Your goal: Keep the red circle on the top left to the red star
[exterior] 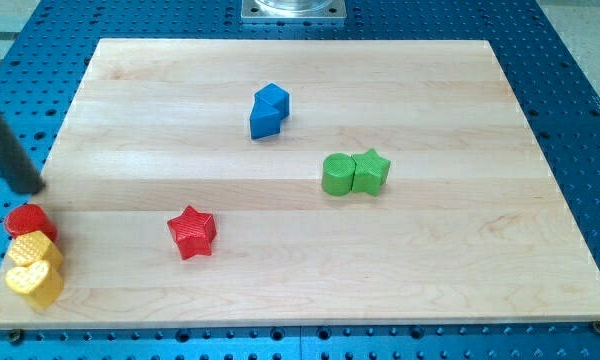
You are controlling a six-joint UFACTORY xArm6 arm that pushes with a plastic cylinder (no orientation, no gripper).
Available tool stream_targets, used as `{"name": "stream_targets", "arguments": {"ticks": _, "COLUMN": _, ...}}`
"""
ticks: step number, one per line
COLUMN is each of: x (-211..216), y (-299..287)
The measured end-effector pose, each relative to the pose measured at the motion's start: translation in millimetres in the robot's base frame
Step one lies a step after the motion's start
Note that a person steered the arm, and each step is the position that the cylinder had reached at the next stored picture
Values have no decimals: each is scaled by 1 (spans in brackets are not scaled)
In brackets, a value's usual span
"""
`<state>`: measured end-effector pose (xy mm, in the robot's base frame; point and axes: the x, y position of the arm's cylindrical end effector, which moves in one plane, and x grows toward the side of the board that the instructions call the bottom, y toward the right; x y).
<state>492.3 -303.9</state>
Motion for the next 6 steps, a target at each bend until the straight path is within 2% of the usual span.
{"name": "stream_targets", "arguments": {"ticks": 1, "x": 58, "y": 0}}
{"name": "stream_targets", "arguments": {"ticks": 2, "x": 56, "y": 0}}
{"name": "stream_targets", "arguments": {"ticks": 3, "x": 39, "y": 26}}
{"name": "stream_targets", "arguments": {"ticks": 5, "x": 34, "y": 138}}
{"name": "stream_targets", "arguments": {"ticks": 6, "x": 24, "y": 151}}
